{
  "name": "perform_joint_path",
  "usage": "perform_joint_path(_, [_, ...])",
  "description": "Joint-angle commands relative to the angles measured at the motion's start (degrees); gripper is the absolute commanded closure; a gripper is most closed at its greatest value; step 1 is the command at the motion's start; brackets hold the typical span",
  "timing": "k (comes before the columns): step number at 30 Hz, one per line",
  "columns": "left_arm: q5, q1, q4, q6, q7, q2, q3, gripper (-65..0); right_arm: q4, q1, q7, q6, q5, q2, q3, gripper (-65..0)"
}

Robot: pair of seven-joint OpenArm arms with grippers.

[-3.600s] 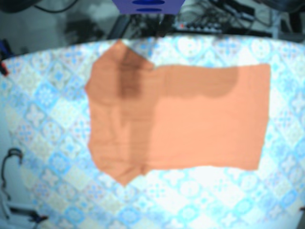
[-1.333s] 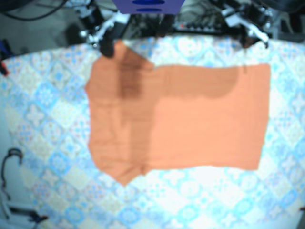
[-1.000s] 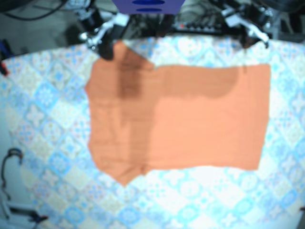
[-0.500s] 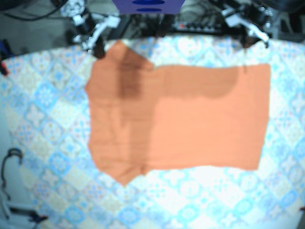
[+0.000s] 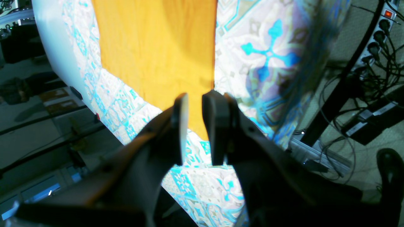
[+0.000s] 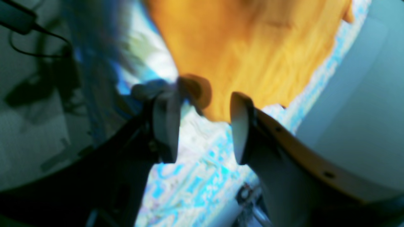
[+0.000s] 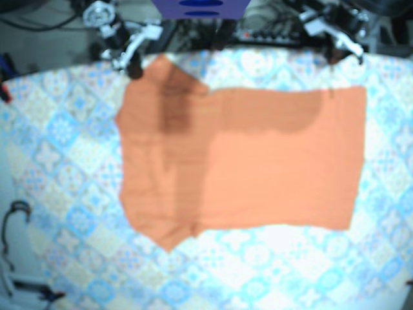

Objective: Fold the T-shirt properly
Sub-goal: 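Grasp the shoulder corner of the orange shirt with the right gripper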

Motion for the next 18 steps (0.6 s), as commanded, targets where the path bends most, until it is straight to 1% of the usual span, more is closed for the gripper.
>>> perform_joint_path(1, [-0.2, 0.7, 0.7, 1.0, -0.1, -0.5, -0.4, -12.4, 0.3, 0.3, -0.2, -1.3, -0.1, 0.5, 0.2, -25.6])
perform_joint_path(13, [-0.2, 0.8, 0.7, 1.1, -0.1, -0.5, -0.5, -12.4, -4.1, 2.3, -0.3, -1.3, -0.1, 0.4, -4.9, -25.6])
perform_joint_path(16, [-0.2, 0.8, 0.7, 1.1, -0.1, -0.5, -0.5, -12.4, -5.8, 3.6, -0.3, -1.3, -0.1, -0.7, -6.5, -25.6])
perform_joint_path(18, [-0.2, 0.8, 0.7, 1.1, -0.1, -0.5, -0.5, -12.4, -6.9, 4.1, -0.4, -1.3, -0.1, -0.8, -7.6, -25.6])
